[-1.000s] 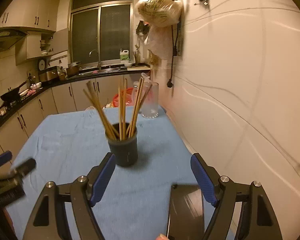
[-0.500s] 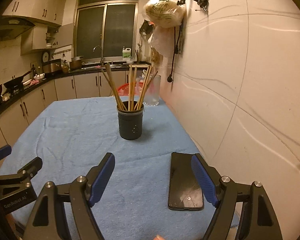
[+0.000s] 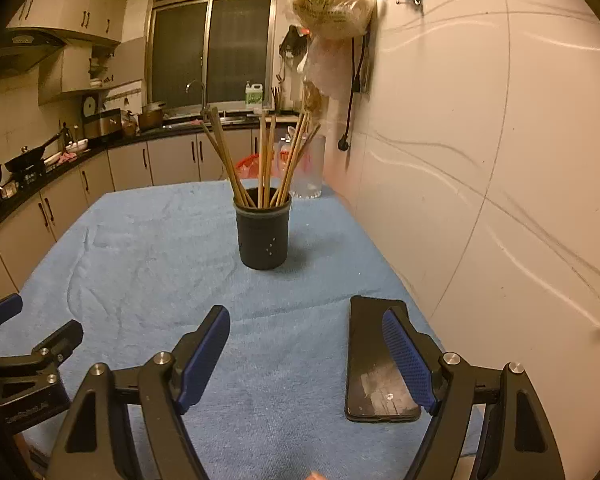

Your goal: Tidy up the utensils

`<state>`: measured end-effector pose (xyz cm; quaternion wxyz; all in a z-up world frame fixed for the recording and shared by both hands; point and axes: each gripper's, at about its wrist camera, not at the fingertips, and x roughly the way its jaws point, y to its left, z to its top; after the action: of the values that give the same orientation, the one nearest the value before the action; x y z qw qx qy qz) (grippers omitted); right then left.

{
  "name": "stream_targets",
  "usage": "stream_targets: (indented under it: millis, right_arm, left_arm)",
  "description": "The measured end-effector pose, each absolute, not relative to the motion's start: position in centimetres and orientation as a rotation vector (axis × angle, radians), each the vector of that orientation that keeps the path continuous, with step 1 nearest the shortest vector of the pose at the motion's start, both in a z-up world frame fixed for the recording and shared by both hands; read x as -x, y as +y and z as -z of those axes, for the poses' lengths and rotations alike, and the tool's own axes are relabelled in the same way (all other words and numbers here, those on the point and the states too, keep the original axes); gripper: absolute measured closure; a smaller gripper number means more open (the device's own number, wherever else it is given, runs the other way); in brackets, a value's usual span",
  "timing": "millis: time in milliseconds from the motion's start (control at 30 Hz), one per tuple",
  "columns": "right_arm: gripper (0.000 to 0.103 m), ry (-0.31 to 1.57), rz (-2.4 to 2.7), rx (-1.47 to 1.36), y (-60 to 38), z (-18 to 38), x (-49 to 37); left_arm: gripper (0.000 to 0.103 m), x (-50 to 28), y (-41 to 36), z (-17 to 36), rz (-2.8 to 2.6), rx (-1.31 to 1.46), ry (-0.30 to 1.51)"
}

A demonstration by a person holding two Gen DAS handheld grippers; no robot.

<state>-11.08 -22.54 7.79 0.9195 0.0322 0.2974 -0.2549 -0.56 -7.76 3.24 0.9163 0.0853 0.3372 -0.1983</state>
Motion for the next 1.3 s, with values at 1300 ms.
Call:
stream_targets:
  millis: [1300]
  right_arm:
    - [0.022, 0.647, 0.519, -0.067, -22.9, -6.8, 9.8]
  left_arm:
    - [0.006, 0.7, -8.3, -3.4, 0.372, -0.233, 0.681]
